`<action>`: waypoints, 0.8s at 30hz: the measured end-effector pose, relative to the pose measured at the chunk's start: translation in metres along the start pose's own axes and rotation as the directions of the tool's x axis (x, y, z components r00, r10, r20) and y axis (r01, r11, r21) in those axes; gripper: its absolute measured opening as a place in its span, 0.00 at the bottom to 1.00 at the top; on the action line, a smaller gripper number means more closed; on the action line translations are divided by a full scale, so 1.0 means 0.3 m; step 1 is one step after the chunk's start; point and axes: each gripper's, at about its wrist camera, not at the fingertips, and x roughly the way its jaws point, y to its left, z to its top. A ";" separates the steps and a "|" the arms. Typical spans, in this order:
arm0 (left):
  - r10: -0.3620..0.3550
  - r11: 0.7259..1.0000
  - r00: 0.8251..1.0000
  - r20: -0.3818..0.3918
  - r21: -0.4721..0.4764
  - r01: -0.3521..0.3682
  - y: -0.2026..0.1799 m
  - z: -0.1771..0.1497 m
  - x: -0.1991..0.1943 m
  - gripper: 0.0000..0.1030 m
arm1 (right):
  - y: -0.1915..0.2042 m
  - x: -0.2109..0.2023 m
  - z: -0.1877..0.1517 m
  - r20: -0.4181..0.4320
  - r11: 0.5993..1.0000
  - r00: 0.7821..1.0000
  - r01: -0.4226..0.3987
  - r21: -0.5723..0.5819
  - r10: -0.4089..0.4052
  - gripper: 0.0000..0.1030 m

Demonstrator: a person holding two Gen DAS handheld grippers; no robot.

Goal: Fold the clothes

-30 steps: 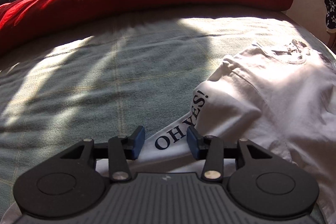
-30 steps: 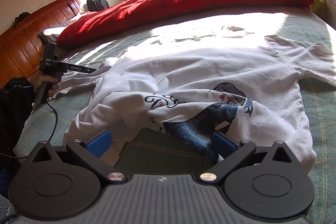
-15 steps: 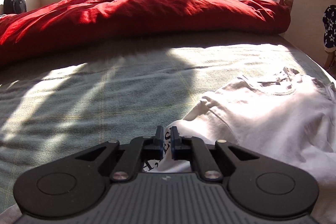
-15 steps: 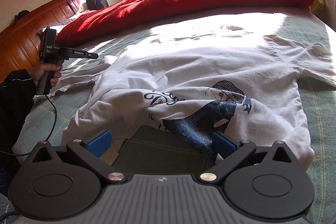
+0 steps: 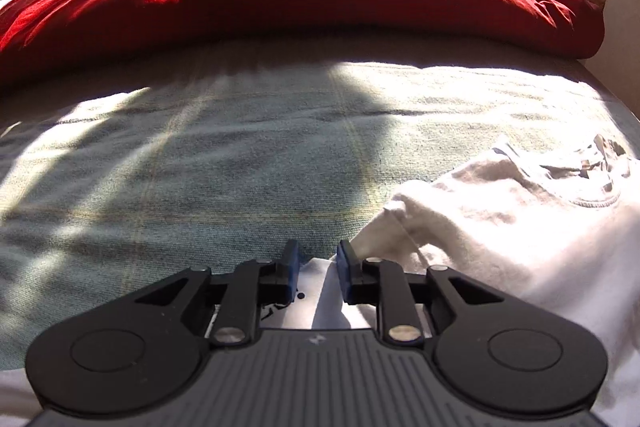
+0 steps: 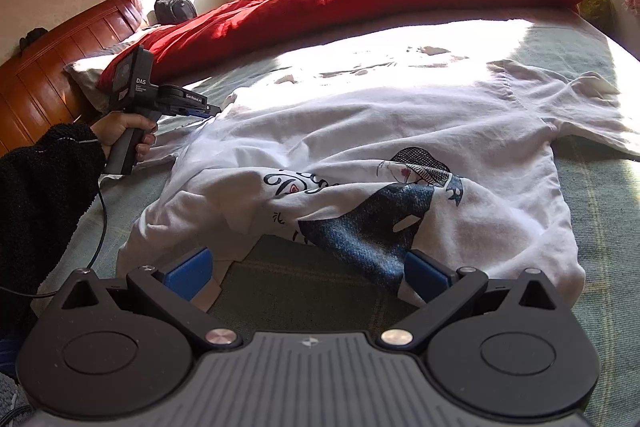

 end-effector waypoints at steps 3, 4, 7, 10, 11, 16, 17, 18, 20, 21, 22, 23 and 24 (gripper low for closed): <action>0.004 0.998 1.000 0.005 0.056 -0.005 -0.034 -0.011 -0.074 0.34 | 0.004 -0.030 -0.009 0.014 1.000 1.000 0.009 -0.011 -0.009 1.00; 0.000 0.997 1.000 0.013 0.071 -0.001 -0.046 -0.021 -0.110 0.41 | 0.003 -0.040 -0.011 0.017 1.000 1.000 0.011 -0.012 -0.011 1.00; -0.011 0.992 0.999 0.048 0.126 0.005 -0.100 -0.063 -0.237 0.66 | 0.005 -0.067 -0.021 0.031 1.000 0.999 0.015 -0.008 -0.015 1.00; -0.054 0.981 0.996 0.075 0.188 0.040 -0.175 -0.123 -0.376 0.68 | 0.015 -0.093 -0.036 0.040 0.999 0.998 0.042 -0.024 -0.041 1.00; -0.070 0.976 0.994 0.083 0.210 0.051 -0.205 -0.146 -0.423 0.70 | 0.020 -0.099 -0.045 0.034 0.997 0.998 0.062 -0.042 -0.060 1.00; -0.170 0.928 0.978 0.123 0.353 0.116 -0.381 -0.309 -0.639 0.79 | 0.011 -0.100 -0.101 0.015 0.987 0.992 0.129 -0.101 -0.128 1.00; -0.179 0.917 0.976 0.122 0.380 0.120 -0.416 -0.345 -0.667 0.80 | 0.001 -0.092 -0.113 0.010 0.986 0.991 0.133 -0.099 -0.132 1.00; -0.188 0.906 0.975 0.121 0.406 0.124 -0.451 -0.382 -0.694 0.80 | -0.013 -0.078 -0.123 -0.001 0.987 0.991 0.135 -0.089 -0.136 1.00; -0.206 0.881 0.971 0.120 0.454 0.130 -0.518 -0.455 -0.748 0.80 | -0.041 -0.045 -0.145 -0.032 0.989 0.990 0.137 -0.061 -0.139 1.00; -0.215 0.871 0.969 0.123 0.474 0.133 -0.547 -0.491 -0.772 0.80 | -0.054 -0.030 -0.156 -0.044 0.989 0.989 0.138 -0.046 -0.140 1.00; -0.230 0.863 0.966 0.120 0.483 0.146 -0.570 -0.523 -0.790 0.80 | -0.068 -0.017 -0.172 -0.042 0.991 0.990 0.130 -0.040 -0.132 1.00; -0.249 0.859 0.962 0.111 0.485 0.166 -0.588 -0.553 -0.802 0.81 | -0.081 -0.005 -0.187 -0.040 0.992 0.991 0.123 -0.034 -0.124 1.00; -0.268 0.854 0.958 0.103 0.486 0.187 -0.607 -0.583 -0.815 0.82 | -0.075 -0.004 -0.198 -0.027 0.990 0.991 0.128 -0.053 -0.130 1.00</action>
